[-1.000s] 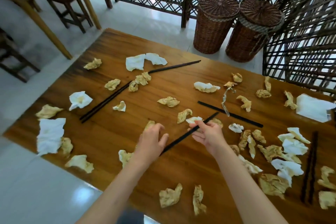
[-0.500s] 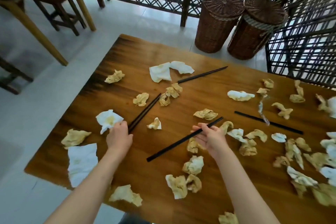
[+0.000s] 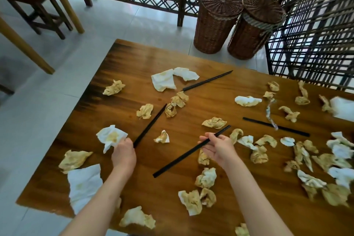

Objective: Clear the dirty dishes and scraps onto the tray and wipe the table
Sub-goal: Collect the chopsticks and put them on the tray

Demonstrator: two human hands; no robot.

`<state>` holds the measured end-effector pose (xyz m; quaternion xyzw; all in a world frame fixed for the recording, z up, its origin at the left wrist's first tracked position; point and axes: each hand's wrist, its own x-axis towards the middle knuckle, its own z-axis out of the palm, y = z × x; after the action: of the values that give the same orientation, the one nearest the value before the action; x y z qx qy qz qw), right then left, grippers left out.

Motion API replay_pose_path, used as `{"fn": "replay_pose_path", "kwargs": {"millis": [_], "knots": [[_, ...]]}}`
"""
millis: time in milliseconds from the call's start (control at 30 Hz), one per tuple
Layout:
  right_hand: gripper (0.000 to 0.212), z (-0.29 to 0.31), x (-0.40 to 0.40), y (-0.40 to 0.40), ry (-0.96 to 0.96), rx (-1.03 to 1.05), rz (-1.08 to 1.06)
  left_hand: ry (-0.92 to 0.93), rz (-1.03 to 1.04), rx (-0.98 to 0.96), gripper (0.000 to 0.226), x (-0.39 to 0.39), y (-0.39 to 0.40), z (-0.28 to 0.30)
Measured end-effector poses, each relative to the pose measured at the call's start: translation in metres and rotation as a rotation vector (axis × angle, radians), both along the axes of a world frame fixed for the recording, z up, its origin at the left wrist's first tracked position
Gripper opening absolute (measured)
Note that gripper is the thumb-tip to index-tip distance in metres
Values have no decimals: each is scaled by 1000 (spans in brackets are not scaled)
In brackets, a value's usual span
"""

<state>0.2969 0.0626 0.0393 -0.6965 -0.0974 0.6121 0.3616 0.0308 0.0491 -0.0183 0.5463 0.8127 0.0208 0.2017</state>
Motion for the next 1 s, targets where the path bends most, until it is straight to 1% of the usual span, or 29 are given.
{"fn": "replay_pose_path", "kwargs": {"millis": [333, 567, 733, 867, 933, 1000], "knots": [[15, -5, -5, 6, 39, -2, 31, -146, -36, 0, 19, -9, -23, 5], [16, -4, -4, 6, 65, 31, 43, -322, -302, 53, 13, 22, -32, 35], [26, 0, 2, 3, 116, 74, -1, -343, -421, 65, 13, 41, -28, 47], [33, 3, 8, -2, 196, 112, -57, -341, -472, 86, 14, 51, -22, 52], [30, 2, 12, -5, 234, 122, -91, -340, -492, 91, 15, 55, -20, 54], [21, 3, 15, -8, 250, 129, -109, -351, -510, 87, 15, 57, -20, 55]]}}
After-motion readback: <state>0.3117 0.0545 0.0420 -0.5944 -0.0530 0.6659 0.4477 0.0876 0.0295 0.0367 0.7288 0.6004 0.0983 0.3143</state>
